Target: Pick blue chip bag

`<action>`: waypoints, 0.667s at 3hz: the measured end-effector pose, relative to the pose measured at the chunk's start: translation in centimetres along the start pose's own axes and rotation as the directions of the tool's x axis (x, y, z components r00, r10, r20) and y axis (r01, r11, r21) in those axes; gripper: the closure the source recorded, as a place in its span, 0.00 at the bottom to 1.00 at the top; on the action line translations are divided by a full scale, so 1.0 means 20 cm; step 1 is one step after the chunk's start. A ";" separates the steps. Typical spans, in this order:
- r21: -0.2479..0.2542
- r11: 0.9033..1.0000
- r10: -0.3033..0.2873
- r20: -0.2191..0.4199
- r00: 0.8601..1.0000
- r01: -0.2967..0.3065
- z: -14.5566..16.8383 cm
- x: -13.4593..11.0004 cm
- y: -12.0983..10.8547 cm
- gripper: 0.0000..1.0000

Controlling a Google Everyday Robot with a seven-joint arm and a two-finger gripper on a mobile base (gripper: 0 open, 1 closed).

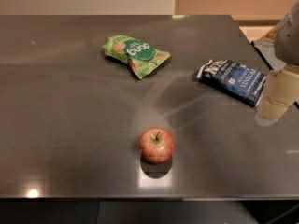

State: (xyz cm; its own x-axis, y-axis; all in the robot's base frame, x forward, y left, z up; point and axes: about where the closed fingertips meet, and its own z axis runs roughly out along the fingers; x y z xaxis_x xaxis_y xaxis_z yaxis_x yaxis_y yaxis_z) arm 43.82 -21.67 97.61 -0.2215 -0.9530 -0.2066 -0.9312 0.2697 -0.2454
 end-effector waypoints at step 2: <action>0.011 0.999 0.042 0.020 0.999 -0.042 0.06 0.00 -0.13 0.00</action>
Offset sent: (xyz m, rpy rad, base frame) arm 0.0528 -0.0138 -0.0202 0.0733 0.0136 -0.0784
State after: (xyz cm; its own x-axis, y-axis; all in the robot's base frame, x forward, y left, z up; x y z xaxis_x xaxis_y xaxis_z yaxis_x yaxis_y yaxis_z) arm 46.54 -22.18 97.09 -0.2545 -0.9380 -0.2351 -0.9179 0.3109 -0.2466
